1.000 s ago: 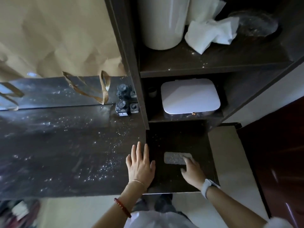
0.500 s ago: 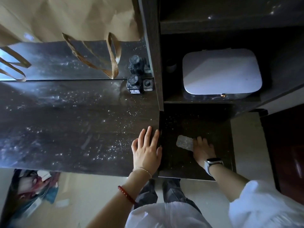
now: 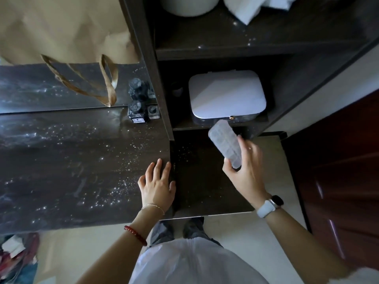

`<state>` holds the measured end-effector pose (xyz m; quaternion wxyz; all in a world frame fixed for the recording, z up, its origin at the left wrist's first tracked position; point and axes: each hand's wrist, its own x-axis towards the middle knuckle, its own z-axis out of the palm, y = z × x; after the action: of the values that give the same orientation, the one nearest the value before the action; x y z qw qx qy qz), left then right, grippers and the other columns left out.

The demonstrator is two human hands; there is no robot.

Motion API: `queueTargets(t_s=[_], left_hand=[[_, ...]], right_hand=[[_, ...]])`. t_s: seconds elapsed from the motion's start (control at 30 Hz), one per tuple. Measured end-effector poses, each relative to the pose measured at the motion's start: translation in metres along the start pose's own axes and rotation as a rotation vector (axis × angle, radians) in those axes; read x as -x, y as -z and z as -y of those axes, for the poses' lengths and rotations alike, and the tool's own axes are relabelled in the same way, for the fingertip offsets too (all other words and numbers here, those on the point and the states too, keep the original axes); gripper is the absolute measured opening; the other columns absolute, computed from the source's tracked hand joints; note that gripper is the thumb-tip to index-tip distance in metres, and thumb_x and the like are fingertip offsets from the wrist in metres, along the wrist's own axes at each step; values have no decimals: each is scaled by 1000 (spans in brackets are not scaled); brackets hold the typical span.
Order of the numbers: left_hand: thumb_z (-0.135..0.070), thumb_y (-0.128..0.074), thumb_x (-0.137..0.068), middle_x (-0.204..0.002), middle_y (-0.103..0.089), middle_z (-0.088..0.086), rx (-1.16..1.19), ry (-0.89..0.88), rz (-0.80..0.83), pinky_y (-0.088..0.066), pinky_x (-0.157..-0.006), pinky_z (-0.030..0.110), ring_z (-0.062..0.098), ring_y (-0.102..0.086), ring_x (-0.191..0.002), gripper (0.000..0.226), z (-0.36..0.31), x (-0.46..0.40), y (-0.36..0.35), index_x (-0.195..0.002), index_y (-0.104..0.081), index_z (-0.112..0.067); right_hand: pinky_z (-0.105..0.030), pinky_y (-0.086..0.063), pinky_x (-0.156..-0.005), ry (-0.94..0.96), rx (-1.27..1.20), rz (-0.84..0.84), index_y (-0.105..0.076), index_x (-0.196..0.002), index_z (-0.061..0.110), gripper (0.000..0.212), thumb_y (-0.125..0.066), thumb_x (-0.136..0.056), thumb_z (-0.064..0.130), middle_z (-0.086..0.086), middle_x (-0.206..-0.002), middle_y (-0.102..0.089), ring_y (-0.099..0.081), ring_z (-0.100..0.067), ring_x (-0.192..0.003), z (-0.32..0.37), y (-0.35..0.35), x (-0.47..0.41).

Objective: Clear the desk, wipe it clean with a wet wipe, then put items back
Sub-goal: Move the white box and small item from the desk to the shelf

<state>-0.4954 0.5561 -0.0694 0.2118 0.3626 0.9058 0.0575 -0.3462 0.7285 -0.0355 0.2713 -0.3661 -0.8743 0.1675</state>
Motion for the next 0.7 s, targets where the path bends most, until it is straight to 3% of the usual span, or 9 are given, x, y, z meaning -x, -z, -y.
queueTargets(t_s=[0.1, 0.23, 0.37, 0.47, 0.53, 0.7], left_hand=[[-38, -40, -92, -155, -10, 1, -17, 6, 16, -11, -112, 48, 23, -3, -142, 59, 1, 0, 1, -144, -15, -26], [-37, -42, -91, -155, -10, 1, -4, 14, 14, -12, -112, 49, 23, -3, -142, 59, 0, 1, 5, -144, -16, -26], [-37, -41, -91, -156, -8, 1, -20, 21, 34, -12, -112, 48, 23, -2, -142, 60, -1, 2, 7, -144, -14, -26], [-36, -43, -90, -155, -9, 1, -14, 30, 26, -13, -112, 47, 22, -2, -142, 61, -2, 2, 7, -143, -15, -26], [-36, -44, -89, -155, -9, 1, -6, 27, 23, -14, -111, 46, 22, -3, -142, 62, -2, 2, 8, -143, -15, -26], [-38, -42, -90, -156, -6, 0, -24, 21, 73, -14, -112, 45, 22, -1, -142, 62, 0, -1, 13, -144, -12, -27]], right_hand=[[-39, -45, -83, -14, 77, -132, -47, -125, 3, 53, -54, -80, 29, -23, -110, -55, -43, -26, -100, 6, 17, -40], [-42, -46, -82, -128, 99, -183, -53, -116, 3, 45, -53, -82, 33, -22, -109, -56, -48, -33, -101, 11, 22, -89], [-40, -37, -84, -251, 168, -214, -59, -101, 2, 35, -58, -81, 31, -23, -104, -60, -51, -39, -97, 14, 12, -123], [-44, -42, -77, -297, 217, -211, -59, -99, 2, 33, -61, -81, 29, -24, -103, -60, -52, -40, -96, 20, 4, -125], [-46, -43, -74, -291, 272, -219, -59, -99, 3, 33, -62, -80, 30, -24, -102, -61, -53, -40, -95, 23, 3, -121], [-52, -37, -89, -203, 229, -200, -50, -117, 9, 43, -57, -82, 33, -21, -126, -49, -45, -39, -112, 35, 8, -103]])
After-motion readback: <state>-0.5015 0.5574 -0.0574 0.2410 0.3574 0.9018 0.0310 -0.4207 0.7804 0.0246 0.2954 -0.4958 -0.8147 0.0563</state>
